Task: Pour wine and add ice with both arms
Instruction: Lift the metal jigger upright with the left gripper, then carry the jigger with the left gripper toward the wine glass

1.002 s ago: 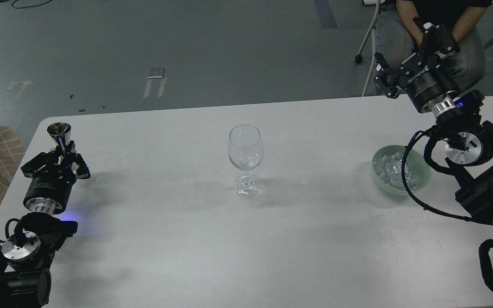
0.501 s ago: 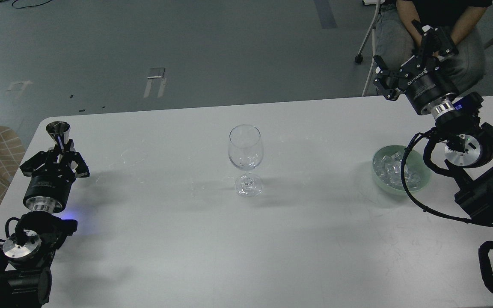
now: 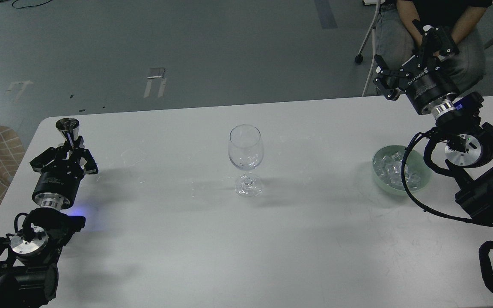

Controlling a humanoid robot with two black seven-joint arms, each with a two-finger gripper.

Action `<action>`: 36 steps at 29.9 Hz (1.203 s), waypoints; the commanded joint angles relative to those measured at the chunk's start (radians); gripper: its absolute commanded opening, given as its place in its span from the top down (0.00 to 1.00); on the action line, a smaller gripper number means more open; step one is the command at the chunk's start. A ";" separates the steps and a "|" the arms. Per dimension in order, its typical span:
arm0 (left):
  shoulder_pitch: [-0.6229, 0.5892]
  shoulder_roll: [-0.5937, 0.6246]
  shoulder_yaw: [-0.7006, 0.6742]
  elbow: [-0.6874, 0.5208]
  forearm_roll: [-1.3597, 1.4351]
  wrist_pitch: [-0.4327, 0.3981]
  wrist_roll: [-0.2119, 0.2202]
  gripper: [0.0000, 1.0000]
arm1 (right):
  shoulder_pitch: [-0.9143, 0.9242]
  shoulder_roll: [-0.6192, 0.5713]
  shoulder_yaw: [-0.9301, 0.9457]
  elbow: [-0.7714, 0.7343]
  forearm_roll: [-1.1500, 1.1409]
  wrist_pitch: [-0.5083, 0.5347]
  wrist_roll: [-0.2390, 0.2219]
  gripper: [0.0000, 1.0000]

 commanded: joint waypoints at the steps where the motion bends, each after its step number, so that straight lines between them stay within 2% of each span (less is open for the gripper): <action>1: -0.006 0.000 0.001 -0.022 0.001 0.000 0.023 1.00 | 0.002 0.000 0.000 0.000 0.000 0.000 0.000 0.00; 9: -0.008 0.003 0.034 -0.073 0.002 0.000 0.040 1.00 | 0.000 -0.005 -0.002 0.000 0.000 0.000 -0.002 0.00; 20: 0.006 0.017 0.125 -0.226 0.001 0.000 0.042 1.00 | 0.000 -0.008 -0.002 -0.002 0.000 0.000 -0.002 0.00; 36: 0.021 0.058 0.240 -0.315 0.019 0.000 0.040 1.00 | 0.002 -0.008 0.000 -0.003 0.000 0.000 -0.002 0.00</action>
